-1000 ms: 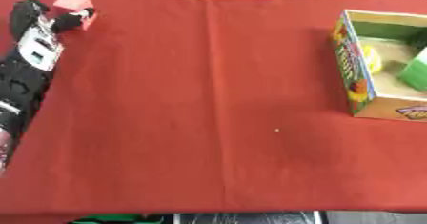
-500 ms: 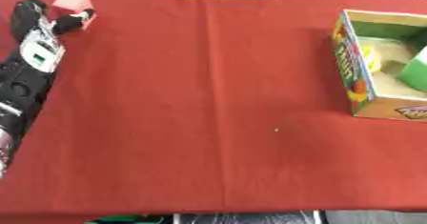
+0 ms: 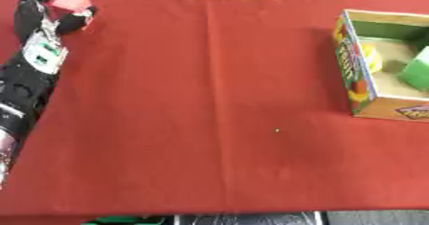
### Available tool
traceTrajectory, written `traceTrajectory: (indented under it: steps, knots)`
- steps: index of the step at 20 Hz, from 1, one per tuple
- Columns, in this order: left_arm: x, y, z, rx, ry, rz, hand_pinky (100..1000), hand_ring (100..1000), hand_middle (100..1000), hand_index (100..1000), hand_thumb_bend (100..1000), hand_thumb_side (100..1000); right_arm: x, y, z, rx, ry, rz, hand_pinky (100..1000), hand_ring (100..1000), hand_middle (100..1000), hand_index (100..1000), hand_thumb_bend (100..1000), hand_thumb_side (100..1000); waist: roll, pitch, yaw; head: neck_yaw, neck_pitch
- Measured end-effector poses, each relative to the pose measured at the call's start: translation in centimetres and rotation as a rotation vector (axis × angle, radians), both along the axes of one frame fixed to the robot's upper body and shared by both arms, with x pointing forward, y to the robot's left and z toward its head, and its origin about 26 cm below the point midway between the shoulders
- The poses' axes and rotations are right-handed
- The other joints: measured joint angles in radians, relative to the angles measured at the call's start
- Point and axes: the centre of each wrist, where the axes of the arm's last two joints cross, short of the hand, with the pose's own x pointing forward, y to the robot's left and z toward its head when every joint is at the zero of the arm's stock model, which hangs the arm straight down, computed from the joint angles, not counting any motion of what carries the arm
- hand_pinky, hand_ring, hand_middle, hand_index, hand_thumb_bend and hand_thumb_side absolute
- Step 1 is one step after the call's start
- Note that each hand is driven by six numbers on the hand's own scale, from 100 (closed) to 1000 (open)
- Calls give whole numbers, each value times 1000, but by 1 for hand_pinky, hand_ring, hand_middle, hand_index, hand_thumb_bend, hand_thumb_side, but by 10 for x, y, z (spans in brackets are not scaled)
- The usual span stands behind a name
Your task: Pick up the objects with one hand, pass them to the other hand, and then place them into the box on the other side of the table.
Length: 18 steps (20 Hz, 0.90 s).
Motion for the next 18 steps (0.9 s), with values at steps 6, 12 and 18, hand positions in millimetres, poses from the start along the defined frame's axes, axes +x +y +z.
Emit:
traceTrajectory:
  steps: [6,12,18]
  knots:
    - [0,-1,-1,-9,-4,-45,809,750,685,745,557,360,0,0,0,-1,1,2,673,383,428,922,100,271,0,0,1,-2,0]
    - [0,-1,0,-13,4,-47,784,699,621,713,404,244,0,0,0,-2,2,3,673,383,428,921,100,268,-2,0,3,-3,0]
    - [0,-1,1,-12,1,-42,772,678,596,707,349,186,0,0,0,-3,3,3,673,382,426,920,100,267,-3,0,6,-3,0]
